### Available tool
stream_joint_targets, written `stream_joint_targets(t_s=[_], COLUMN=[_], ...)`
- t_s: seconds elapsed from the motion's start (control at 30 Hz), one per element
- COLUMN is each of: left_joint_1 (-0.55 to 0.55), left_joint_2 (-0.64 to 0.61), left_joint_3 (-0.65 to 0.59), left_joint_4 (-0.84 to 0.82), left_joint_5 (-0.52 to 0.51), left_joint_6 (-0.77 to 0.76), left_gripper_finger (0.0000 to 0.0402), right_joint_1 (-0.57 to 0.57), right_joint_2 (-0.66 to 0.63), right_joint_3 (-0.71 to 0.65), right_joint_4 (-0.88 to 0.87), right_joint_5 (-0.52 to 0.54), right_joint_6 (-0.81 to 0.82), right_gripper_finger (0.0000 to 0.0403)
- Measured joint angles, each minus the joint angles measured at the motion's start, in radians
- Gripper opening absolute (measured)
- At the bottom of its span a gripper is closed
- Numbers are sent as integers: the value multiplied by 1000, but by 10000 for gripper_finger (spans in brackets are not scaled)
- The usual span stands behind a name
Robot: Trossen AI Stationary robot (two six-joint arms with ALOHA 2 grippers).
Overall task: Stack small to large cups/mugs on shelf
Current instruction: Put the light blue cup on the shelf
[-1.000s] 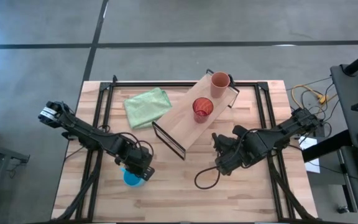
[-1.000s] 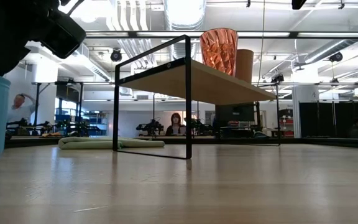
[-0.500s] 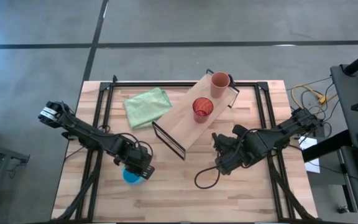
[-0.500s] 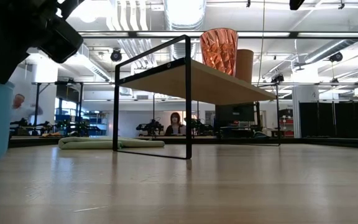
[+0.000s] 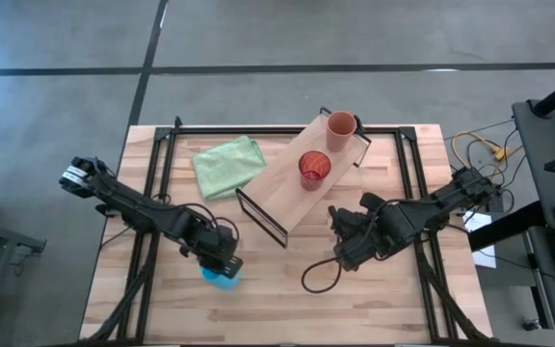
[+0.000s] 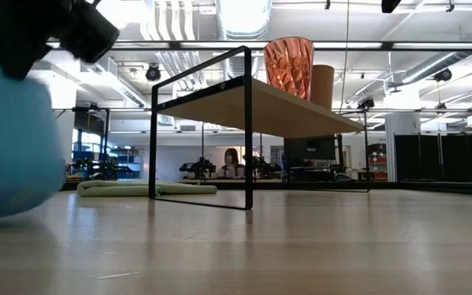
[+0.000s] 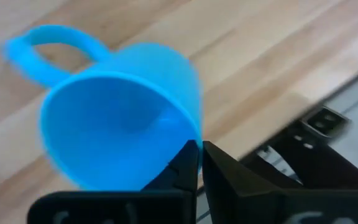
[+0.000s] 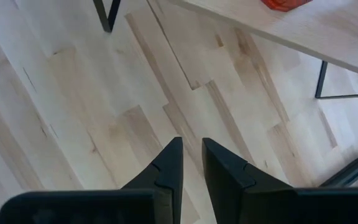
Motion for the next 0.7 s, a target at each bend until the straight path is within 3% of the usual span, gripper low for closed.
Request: stream_joint_targets(t_s=[0.23,0.5,0.7], left_joint_1=[0,13,48], left_joint_2=[-4,-4,0], left_joint_3=[176,462,665], left_joint_4=[-76,-231,-263], left_joint_5=[-36,-233,-400], left_joint_6=[60,147,320], left_gripper_finger=[0,0,0], right_joint_1=[0,0,0], right_joint_2=[0,0,0], right_joint_3=[0,0,0], right_joint_4=[-3,-3,-3], right_joint_5=[70,106,129], right_joint_6=[-3,-3,-2], right_gripper_finger=[54,54,54])
